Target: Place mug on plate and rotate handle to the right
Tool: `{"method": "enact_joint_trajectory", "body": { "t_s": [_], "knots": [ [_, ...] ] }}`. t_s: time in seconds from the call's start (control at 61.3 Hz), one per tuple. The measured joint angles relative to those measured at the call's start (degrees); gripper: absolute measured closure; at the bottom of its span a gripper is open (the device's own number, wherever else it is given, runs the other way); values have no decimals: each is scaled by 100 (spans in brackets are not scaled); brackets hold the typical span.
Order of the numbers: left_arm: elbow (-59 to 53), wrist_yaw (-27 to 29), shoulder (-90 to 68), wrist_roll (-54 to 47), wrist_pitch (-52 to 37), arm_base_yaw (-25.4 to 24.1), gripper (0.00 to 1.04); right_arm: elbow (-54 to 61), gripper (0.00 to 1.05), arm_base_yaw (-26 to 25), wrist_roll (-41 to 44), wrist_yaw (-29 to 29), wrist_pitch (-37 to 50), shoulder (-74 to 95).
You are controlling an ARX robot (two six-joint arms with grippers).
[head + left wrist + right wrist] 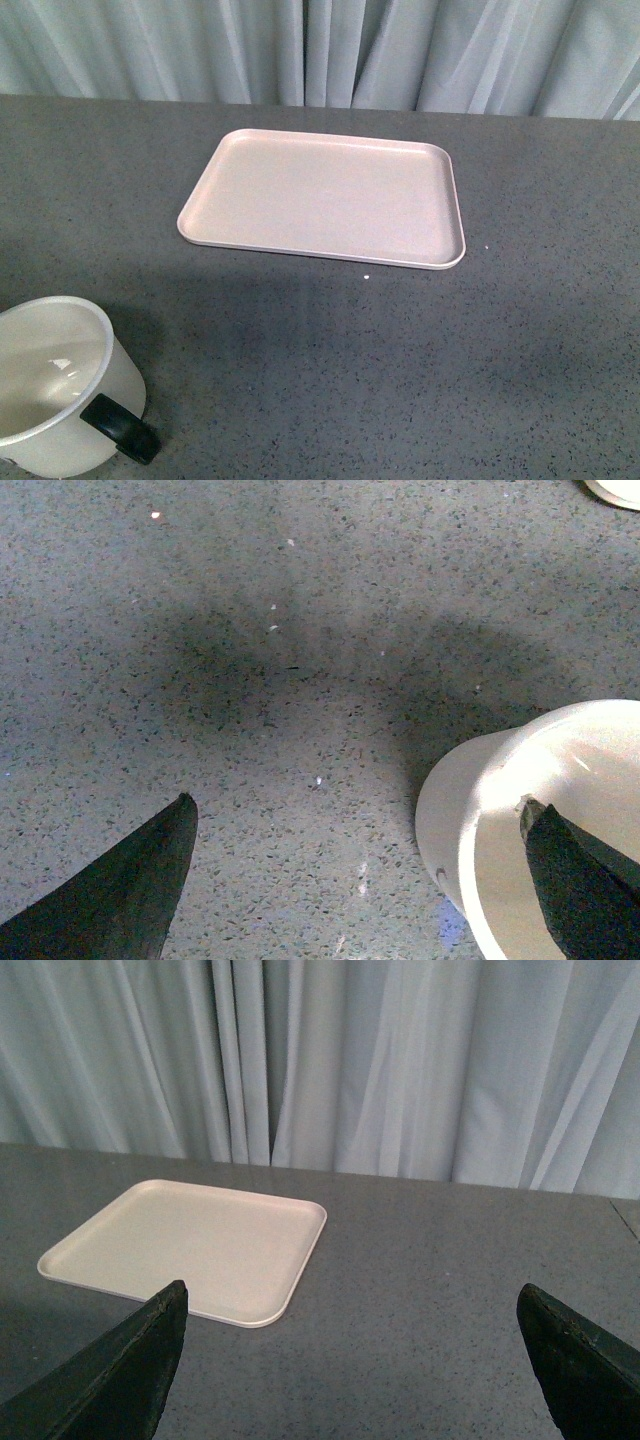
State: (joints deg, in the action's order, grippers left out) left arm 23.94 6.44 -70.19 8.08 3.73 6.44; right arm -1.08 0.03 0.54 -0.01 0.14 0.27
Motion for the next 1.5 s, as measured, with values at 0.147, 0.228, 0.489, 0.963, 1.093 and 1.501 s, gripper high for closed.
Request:
{"method": "enact_joint_trajectory", "body": {
  "t_s": [0.147,0.228,0.489,0.963,1.093,1.501],
  "knots": [
    [74,-48,-155,11,-59,96,9,0,9,0,0,0,0,0],
    [90,-92,-289,9,-118,118,9,0,9,0,0,0,0,0],
    [199,-186,-863,-2,-341,155,9,0,9,0,0,2,0,0],
    [356,-240,-1329,138,-417,319,69,0,9,0,0,2,0,0],
    [361,-313,-1325,232,-348,321,90,0,9,2,0,0,0,0],
    [883,-350,-940,579,317,612,103,0,9,0,2,0,0,0]
  ]
}}
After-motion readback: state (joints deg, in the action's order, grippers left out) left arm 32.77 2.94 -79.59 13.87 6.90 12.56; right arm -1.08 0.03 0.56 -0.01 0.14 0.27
